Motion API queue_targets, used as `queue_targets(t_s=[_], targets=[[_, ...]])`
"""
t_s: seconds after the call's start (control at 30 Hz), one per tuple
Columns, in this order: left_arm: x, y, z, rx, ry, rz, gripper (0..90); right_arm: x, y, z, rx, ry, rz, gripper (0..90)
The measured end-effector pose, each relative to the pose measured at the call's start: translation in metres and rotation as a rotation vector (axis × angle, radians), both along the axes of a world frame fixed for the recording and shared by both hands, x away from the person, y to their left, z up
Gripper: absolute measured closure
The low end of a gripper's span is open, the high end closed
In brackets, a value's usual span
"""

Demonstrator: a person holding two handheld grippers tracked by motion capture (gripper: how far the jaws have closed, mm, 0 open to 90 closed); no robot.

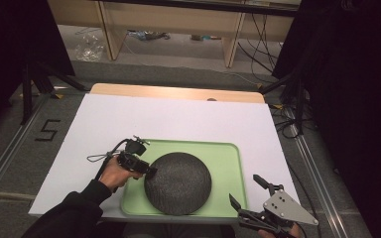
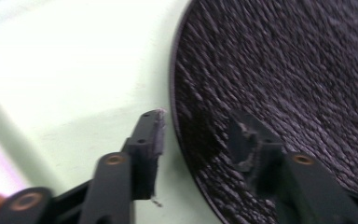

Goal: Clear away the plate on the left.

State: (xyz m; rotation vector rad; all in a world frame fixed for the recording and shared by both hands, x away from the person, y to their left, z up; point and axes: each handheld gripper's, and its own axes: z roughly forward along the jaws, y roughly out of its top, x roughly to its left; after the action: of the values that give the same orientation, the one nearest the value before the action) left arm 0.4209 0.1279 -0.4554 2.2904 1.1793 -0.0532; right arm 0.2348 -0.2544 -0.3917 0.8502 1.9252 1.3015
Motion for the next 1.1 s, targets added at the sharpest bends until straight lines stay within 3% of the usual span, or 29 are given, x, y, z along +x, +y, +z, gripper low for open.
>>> queue_targets(t_s=[0.03,0.1,0.17,0.33,0.53,0.73,0.9,0.93,1.1], targets=[[0.001,0.004,0.002,0.013,-0.012,-0.001,48.5,0.0,0.0,0.0,0.0,0.002,-0.004,15.4],[0.002,0.012,0.006,-0.003,-0.05,0.011,44.4,0.0,0.0,0.0,0.001,0.004,-0.001,15.4],[-0.001,0.014,0.009,-0.058,-0.094,0.071,42.3,0.0,0.0,0.0,0.002,0.003,-0.001,15.4],[-0.01,0.024,0.022,-0.07,-0.222,0.064,37.6,0.0,0.0,0.0,0.005,0.003,-0.001,15.4],[-0.028,0.039,0.036,-0.151,-0.346,0.076,34.4,0.0,-0.001,0.0,0.006,0.004,-0.004,15.4],[-0.045,0.05,0.043,-0.216,-0.415,0.096,29.3,0.0,-0.001,0.0,0.009,0.003,-0.006,15.4],[-0.058,0.059,0.046,-0.243,-0.44,0.094,23.2,-0.001,-0.001,0.001,0.018,0.018,-0.017,15.4],[-0.06,0.061,0.047,-0.245,-0.442,0.092,20.2,0.0,-0.002,0.001,0.017,0.0,-0.018,15.4],[-0.07,0.067,0.05,-0.27,-0.473,0.096,19.0,0.0,-0.002,0.001,0.019,0.005,-0.019,15.4]])
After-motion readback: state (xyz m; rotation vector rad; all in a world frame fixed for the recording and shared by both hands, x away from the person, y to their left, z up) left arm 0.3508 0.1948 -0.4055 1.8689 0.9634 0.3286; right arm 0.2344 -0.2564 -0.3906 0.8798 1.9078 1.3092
